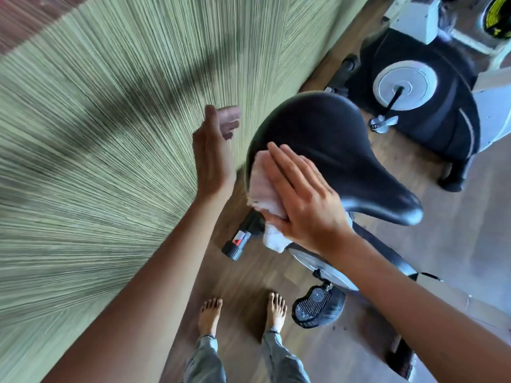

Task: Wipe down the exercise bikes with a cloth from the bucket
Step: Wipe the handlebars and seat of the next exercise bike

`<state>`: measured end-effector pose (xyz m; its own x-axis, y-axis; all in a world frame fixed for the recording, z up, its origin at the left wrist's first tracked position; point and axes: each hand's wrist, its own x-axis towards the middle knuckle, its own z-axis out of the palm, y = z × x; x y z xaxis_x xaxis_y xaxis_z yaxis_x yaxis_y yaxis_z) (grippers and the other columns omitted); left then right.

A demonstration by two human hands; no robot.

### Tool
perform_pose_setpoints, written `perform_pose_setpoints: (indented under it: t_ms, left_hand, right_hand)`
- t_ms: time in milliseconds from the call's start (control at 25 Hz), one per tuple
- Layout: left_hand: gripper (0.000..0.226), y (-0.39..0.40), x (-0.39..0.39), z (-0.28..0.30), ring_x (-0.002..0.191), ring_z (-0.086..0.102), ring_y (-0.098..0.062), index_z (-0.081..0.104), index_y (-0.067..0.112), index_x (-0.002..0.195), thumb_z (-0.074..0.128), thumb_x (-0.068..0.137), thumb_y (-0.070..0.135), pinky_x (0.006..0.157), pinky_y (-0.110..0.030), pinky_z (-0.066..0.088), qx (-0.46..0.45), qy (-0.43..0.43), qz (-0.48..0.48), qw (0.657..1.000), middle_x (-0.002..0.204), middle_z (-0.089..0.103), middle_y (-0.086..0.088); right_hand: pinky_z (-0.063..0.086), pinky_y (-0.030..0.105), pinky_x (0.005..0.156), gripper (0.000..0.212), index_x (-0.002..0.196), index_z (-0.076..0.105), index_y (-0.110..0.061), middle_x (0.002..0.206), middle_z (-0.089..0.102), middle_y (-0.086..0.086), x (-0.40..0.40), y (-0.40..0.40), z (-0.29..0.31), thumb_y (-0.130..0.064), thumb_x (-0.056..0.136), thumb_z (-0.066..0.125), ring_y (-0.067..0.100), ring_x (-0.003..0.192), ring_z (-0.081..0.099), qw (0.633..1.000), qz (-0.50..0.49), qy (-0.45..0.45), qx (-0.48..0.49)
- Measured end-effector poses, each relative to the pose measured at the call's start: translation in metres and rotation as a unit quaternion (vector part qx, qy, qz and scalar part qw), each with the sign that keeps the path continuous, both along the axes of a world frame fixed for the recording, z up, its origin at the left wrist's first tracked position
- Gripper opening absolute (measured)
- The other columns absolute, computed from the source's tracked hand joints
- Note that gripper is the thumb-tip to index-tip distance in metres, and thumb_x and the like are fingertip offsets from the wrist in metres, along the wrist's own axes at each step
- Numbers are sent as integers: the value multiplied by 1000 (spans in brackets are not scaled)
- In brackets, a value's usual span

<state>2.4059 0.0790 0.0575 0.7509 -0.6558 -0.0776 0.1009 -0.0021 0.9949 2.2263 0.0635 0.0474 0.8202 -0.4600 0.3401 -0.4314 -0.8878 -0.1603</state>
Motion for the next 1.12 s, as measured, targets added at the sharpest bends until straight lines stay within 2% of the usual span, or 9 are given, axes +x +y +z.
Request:
perform_pose_setpoints:
  t_ms: [240,360,520,640,760,880,1000,1080,1120]
  left_hand:
    - [68,8,-9,-19,113,66,-18,73,10,112,21,97,52,106,-38,46,54,42,1,998,117,73,-2]
    - [69,11,-5,-24,114,65,-17,72,10,117,20,100,51,106,-37,46,55,48,32,997,120,73,-2]
    - [63,24,15,-25,99,68,-14,74,11,107,24,102,49,86,-27,47,28,53,95,994,108,75,-2]
    - [60,32,19,-20,98,69,-20,74,12,99,28,102,50,87,-31,46,22,53,99,993,102,76,-5]
    - [63,30,4,-12,97,68,-17,74,9,102,29,100,52,83,-24,46,54,51,69,995,102,75,-4]
    - [54,23,-19,-2,92,62,-10,72,8,105,35,103,47,84,-24,45,95,24,22,995,104,72,-1]
    - [37,8,-42,7,87,55,-19,62,14,89,37,109,32,87,-38,44,171,-51,-44,983,91,63,-4]
    - [34,-10,-53,12,95,57,-32,50,21,81,35,109,33,89,-46,43,200,-83,-69,974,93,60,-15]
    - [33,-18,-58,11,109,57,-35,55,19,92,32,109,36,96,-47,42,228,-107,-83,964,108,62,-18]
  right_hand:
    - [29,41,116,61,137,54,-11,143,54,12,50,-109,16,-53,94,42,32,137,43,958,-260,39,118]
    - [47,42,92,67,102,70,-17,110,68,11,98,-121,28,-69,81,32,36,110,59,968,-131,190,95]
    - [55,40,77,64,82,69,-24,88,69,1,119,-72,33,-75,75,29,31,91,64,924,114,365,-12]
    - [52,38,85,46,75,69,-26,82,67,-10,86,-36,32,-64,81,43,24,89,62,923,258,285,22]
    - [42,40,109,42,110,77,-19,118,72,-4,33,-48,25,-53,89,63,23,117,63,921,364,127,50]
    - [37,51,115,60,139,60,-10,146,56,6,-3,-65,12,-53,99,50,27,141,47,959,265,62,81]
    - [34,52,117,57,148,50,-13,154,48,5,-9,-93,2,-40,97,52,27,146,40,993,31,-6,110]
    - [29,44,121,57,151,45,-16,156,45,3,-1,-133,5,-39,99,48,25,147,37,984,-115,-5,133]
    - [29,40,121,57,152,44,-17,157,44,2,6,-151,9,-41,100,46,24,146,36,971,-174,-1,165]
